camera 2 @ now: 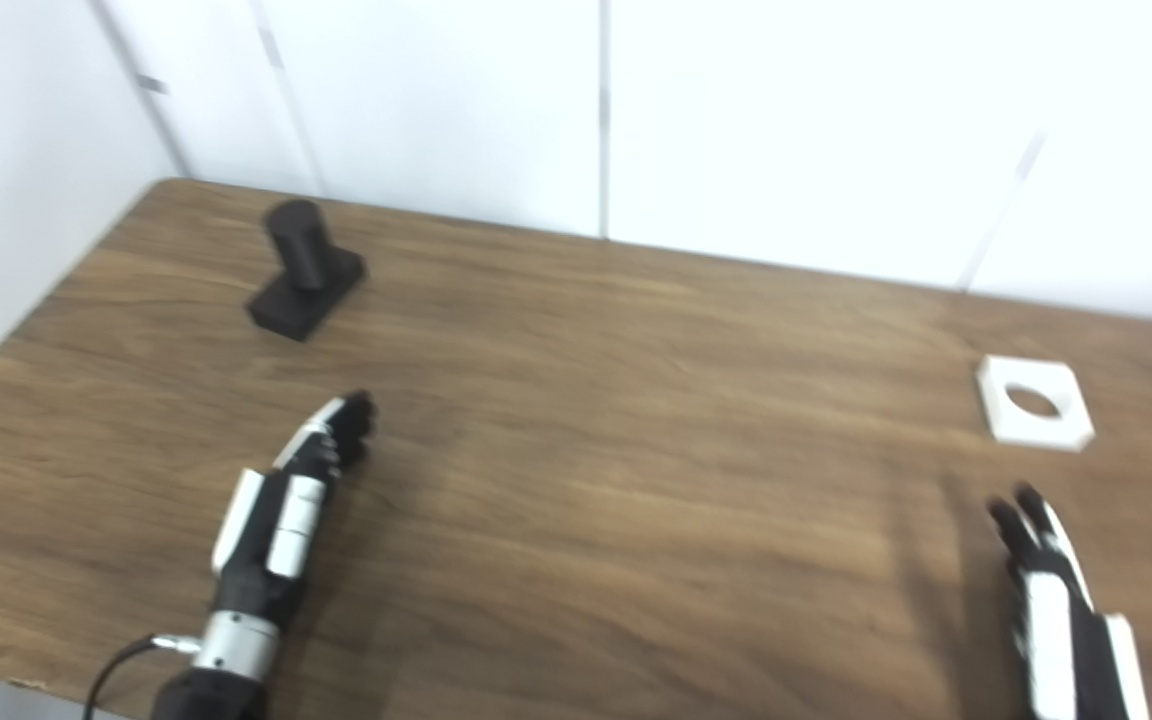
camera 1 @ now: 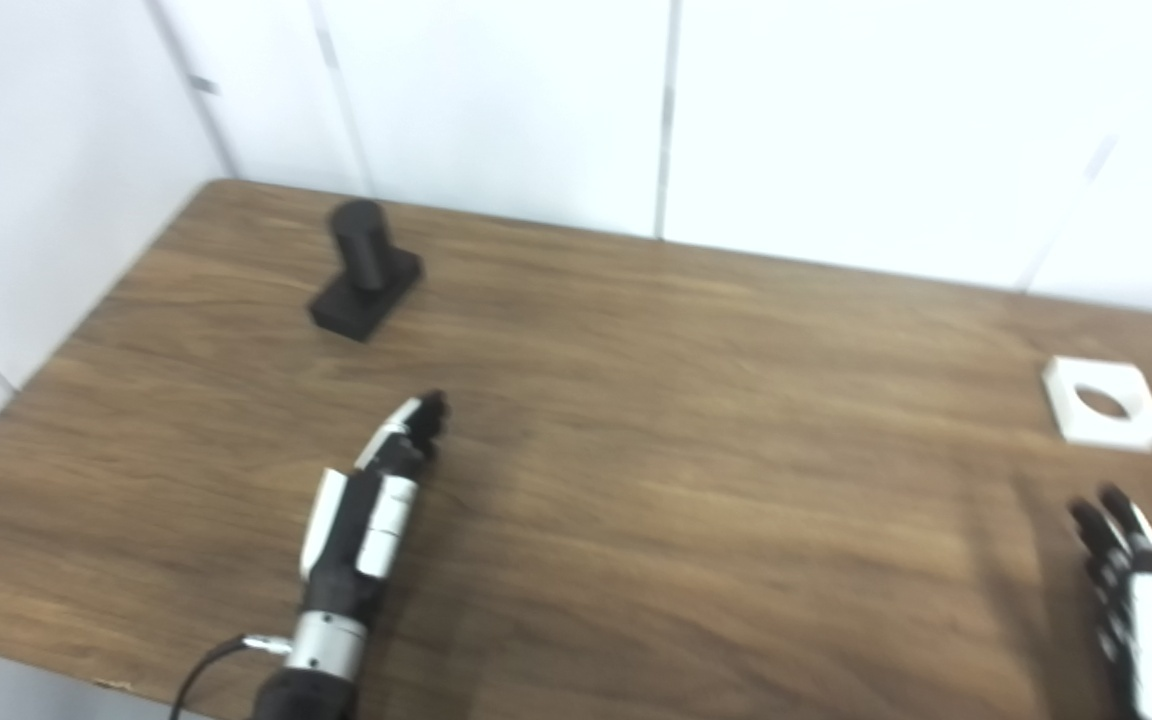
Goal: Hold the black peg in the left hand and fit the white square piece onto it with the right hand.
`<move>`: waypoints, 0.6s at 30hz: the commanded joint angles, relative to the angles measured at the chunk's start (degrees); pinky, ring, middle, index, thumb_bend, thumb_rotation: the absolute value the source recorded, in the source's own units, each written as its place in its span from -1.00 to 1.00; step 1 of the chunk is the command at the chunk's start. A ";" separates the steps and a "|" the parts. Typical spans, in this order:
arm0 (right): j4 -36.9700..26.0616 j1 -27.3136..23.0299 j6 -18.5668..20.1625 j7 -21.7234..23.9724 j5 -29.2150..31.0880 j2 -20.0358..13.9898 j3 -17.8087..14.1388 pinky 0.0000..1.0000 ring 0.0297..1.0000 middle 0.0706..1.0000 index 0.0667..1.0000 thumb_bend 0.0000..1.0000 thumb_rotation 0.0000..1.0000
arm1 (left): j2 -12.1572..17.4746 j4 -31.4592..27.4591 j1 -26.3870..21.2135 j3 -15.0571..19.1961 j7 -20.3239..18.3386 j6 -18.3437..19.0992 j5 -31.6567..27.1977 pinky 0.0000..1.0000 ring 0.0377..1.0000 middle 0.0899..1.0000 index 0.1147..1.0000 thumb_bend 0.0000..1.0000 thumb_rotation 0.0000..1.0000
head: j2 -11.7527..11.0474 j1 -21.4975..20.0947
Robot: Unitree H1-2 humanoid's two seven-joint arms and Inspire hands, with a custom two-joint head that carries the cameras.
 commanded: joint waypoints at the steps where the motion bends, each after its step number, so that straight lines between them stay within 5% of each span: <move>1: -0.51 -0.81 -1.74 0.33 0.49 -0.10 -0.66 1.00 0.90 0.82 0.92 -0.25 1.00 | -4.12 0.24 0.30 -0.73 0.87 -1.72 0.66 0.86 0.83 0.80 0.76 0.45 0.95 | -0.51 0.74; 7: -0.33 -1.11 -1.79 0.01 -0.04 0.19 -0.79 1.00 0.89 0.80 0.89 -0.13 1.00 | -4.03 2.23 -0.05 -2.30 1.53 -3.14 1.94 0.87 0.87 0.84 0.83 0.42 0.99 | -2.99 3.71; 11: -0.08 -1.25 -1.47 -0.36 -0.97 0.23 -0.87 0.73 0.76 0.70 0.78 -0.08 1.00 | -4.26 3.21 -0.27 -2.85 1.44 -4.25 1.22 0.84 0.89 0.86 0.82 0.40 0.97 | -3.90 4.57; 18: 0.10 -1.28 -1.37 -0.34 -0.85 0.32 -1.04 0.67 0.66 0.59 0.68 -0.10 1.00 | -4.62 4.05 -0.24 -3.14 1.79 -4.56 1.14 0.86 0.89 0.86 0.81 0.40 0.96 | -4.74 4.96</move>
